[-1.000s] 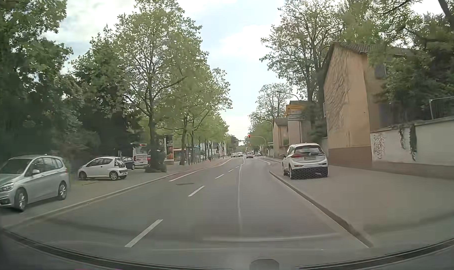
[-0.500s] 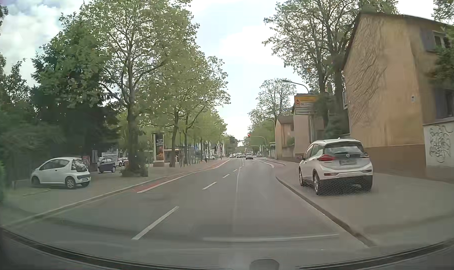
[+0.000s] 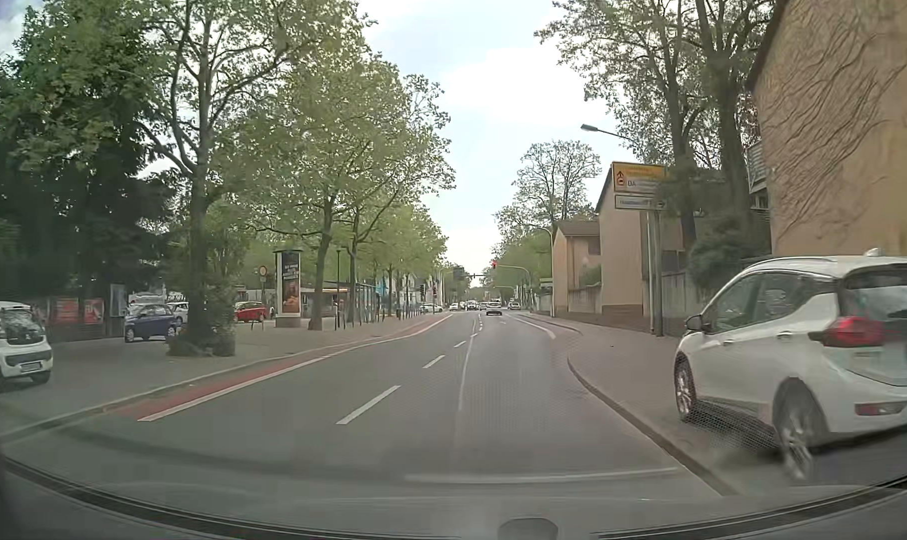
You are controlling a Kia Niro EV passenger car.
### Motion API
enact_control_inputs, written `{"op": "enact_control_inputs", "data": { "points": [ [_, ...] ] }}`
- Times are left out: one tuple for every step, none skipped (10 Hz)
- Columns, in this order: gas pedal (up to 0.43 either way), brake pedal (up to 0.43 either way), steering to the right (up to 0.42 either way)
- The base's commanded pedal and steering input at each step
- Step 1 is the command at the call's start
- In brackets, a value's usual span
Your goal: Follow the waypoints while adhering to traffic rules and regulations
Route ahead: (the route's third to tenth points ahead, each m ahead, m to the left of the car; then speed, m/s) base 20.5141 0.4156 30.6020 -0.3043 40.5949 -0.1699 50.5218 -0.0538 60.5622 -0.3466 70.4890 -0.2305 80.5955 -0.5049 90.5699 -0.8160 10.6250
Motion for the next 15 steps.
{"op": "enact_control_inputs", "data": {
  "points": [
    [0.0,0.018,0.016],
    [0.0,0.018,0.016],
    [0.0,0.018,0.016],
    [0.0,0.018,0.017],
    [0.0,0.018,0.019],
    [0.0,0.018,0.021],
    [0.0,0.018,0.022],
    [0.0,0.018,0.022],
    [0.0,0.018,0.022],
    [0.0,0.018,0.022],
    [0.0,0.018,0.022],
    [0.0,0.018,0.021],
    [0.0,0.018,0.018],
    [0.0,0.018,0.015],
    [0.0,0.018,0.013]
  ]
}}
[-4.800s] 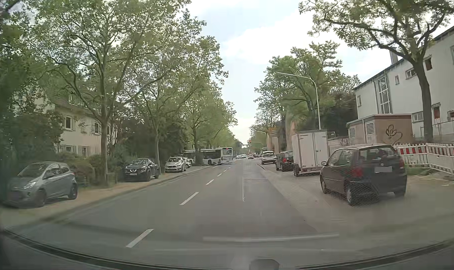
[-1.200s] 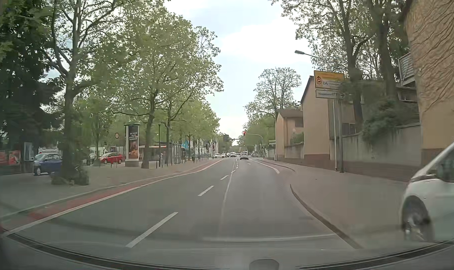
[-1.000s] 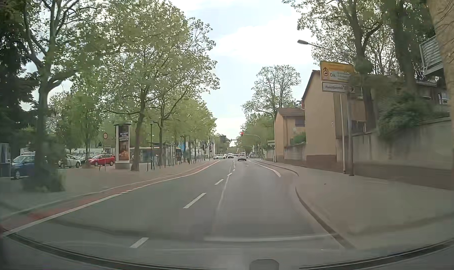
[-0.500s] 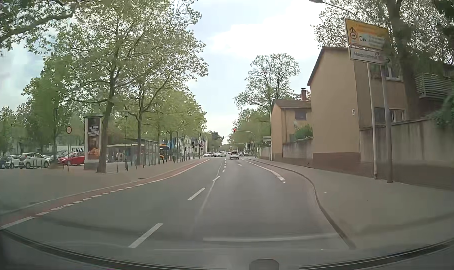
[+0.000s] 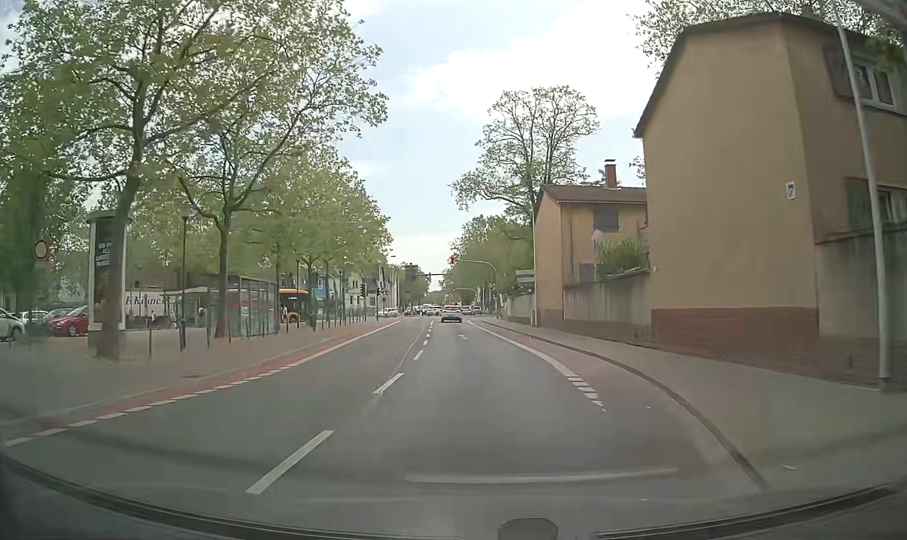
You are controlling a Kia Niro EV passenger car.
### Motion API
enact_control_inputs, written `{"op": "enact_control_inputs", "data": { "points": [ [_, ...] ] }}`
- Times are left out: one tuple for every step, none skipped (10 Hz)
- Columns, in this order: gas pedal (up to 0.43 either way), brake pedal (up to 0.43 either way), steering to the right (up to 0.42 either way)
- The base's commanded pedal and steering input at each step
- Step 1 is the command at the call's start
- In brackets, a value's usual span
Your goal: Follow the waypoints while adhering to traffic rules and regulations
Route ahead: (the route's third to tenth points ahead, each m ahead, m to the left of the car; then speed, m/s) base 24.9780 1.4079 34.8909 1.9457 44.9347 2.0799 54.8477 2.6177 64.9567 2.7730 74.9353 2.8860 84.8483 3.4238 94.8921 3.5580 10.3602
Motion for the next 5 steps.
{"op": "enact_control_inputs", "data": {
  "points": [
    [0.0,0.018,0.012],
    [0.0,0.018,0.01],
    [0.0,0.018,0.009],
    [0.0,0.024,0.008],
    [0.0,0.03,0.005]
  ]
}}
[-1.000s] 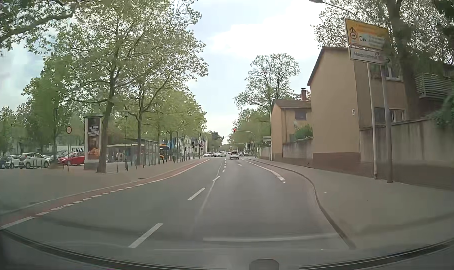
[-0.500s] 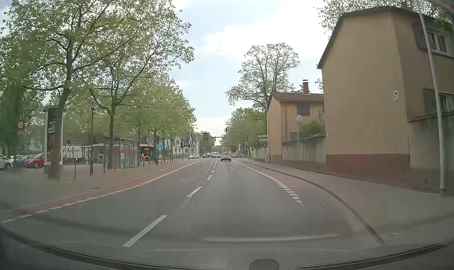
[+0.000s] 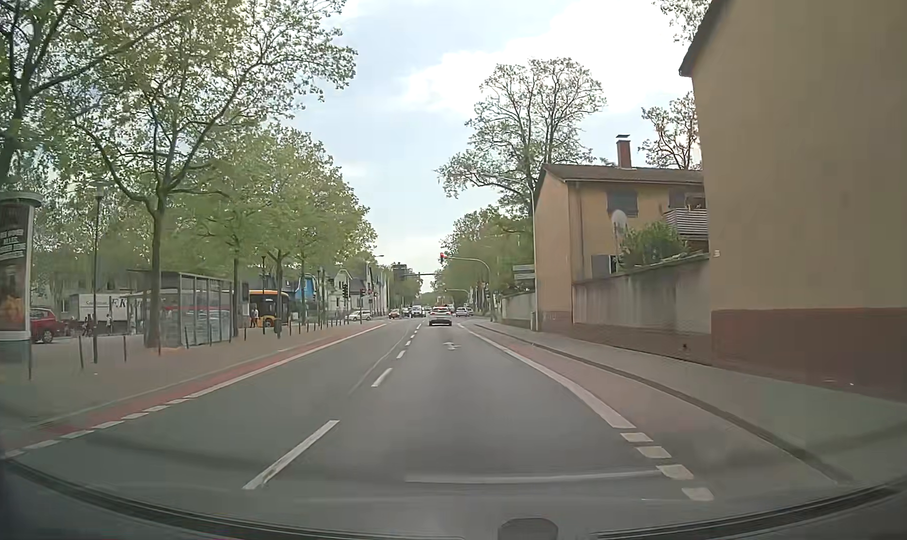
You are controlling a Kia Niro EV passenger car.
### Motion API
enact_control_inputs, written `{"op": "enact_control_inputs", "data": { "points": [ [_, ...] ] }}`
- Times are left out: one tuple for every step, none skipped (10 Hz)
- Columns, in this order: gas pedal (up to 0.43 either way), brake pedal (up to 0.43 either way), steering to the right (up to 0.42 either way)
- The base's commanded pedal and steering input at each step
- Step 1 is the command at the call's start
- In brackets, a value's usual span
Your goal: Follow the waypoints while adhering to traffic rules and regulations
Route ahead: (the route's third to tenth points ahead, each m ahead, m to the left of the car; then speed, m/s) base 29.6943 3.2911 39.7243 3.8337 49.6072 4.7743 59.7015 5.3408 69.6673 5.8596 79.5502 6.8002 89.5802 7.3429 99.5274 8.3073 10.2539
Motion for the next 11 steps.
{"op": "enact_control_inputs", "data": {
  "points": [
    [0.0,0.043,0.001],
    [0.0,0.098,-0.006],
    [0.0,0.128,-0.011],
    [0.0,0.152,-0.014],
    [0.0,0.165,-0.016],
    [0.0,0.165,-0.016],
    [0.0,0.165,-0.016],
    [0.0,0.171,-0.018],
    [0.0,0.171,-0.02],
    [0.0,0.171,-0.021],
    [0.0,0.171,-0.023]
  ]
}}
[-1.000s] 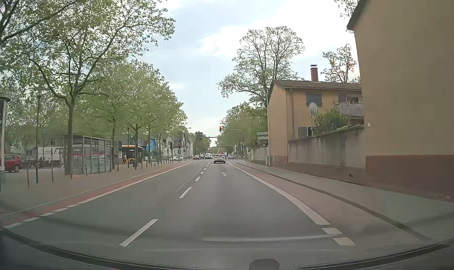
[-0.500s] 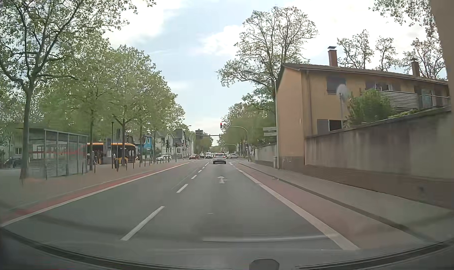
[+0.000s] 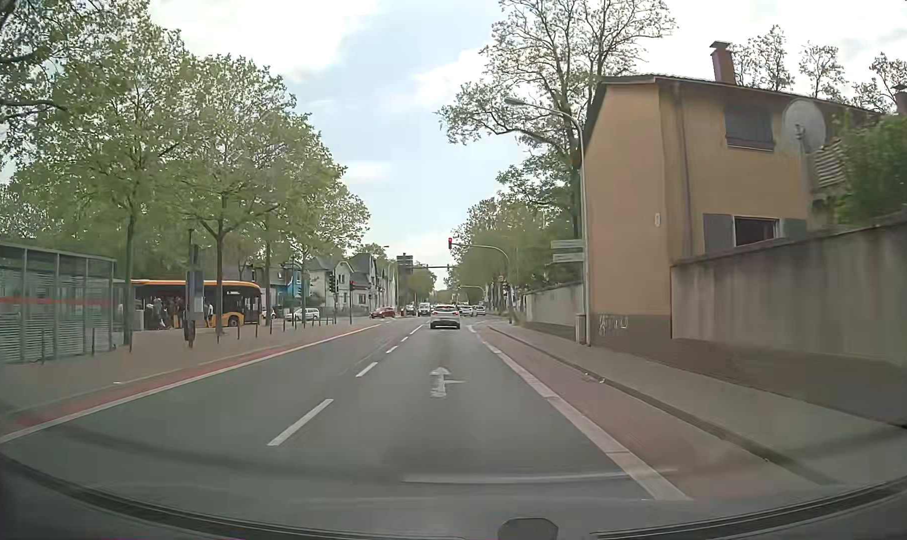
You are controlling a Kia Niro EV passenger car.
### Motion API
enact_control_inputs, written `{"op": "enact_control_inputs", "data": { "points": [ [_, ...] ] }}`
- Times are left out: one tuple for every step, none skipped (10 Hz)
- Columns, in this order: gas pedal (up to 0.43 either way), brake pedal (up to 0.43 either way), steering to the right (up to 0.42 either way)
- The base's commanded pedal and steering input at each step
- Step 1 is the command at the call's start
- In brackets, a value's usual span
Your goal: Follow the waypoints while adhering to traffic rules and regulations
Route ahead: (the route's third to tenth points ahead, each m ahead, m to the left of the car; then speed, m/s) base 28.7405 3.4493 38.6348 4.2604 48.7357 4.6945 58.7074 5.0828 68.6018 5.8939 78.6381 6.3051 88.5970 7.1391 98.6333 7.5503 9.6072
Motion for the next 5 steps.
{"op": "enact_control_inputs", "data": {
  "points": [
    [0.0,0.171,-0.026],
    [0.0,0.189,-0.029],
    [0.0,0.22,-0.032],
    [0.0,0.226,-0.032],
    [0.0,0.244,-0.032]
  ]
}}
